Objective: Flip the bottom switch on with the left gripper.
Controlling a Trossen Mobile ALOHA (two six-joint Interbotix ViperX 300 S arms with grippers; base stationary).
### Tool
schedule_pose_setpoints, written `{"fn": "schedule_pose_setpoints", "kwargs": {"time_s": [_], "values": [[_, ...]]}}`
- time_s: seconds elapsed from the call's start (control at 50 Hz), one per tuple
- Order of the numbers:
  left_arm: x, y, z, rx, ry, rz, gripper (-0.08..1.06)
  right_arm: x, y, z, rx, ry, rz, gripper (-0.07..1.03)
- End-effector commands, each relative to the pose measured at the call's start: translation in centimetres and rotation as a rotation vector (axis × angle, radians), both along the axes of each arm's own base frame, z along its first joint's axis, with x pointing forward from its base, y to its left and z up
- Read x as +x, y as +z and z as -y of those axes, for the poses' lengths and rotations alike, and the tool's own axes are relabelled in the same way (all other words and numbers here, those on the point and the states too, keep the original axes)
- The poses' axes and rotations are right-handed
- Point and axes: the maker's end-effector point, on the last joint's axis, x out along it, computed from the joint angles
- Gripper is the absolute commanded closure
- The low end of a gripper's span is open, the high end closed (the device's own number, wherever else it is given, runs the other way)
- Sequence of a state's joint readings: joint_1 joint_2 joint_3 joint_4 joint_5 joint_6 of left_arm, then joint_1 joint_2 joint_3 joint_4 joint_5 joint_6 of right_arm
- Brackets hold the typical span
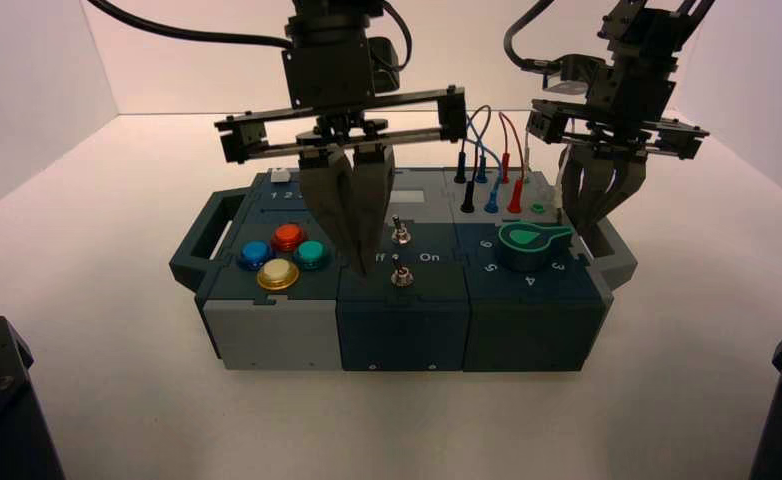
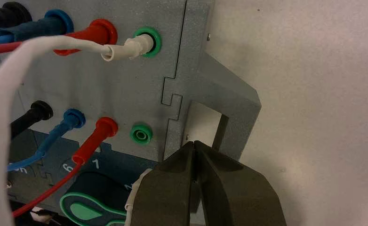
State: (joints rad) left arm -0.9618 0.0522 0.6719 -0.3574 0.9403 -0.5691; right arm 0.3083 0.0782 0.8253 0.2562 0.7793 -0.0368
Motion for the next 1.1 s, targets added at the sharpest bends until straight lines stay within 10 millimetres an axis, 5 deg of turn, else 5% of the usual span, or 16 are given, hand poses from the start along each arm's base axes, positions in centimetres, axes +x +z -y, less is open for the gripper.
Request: {"fn": "schedule_pose_setpoints", "kwargs": {"time_s": [0.02,1.1], "values": [[0.6,0.5,1.0,-0.032,0.005,0.029,1.01,-1.0,-0.6,-0.5,-0.013,0.064,-0.017,0.99],[1.5,-0.2,2.0,-0.029,-0.004,0.043,1.01,-0.9,-0.3,-0.5,-0.009,0.064,-0.005,0.99]]}}
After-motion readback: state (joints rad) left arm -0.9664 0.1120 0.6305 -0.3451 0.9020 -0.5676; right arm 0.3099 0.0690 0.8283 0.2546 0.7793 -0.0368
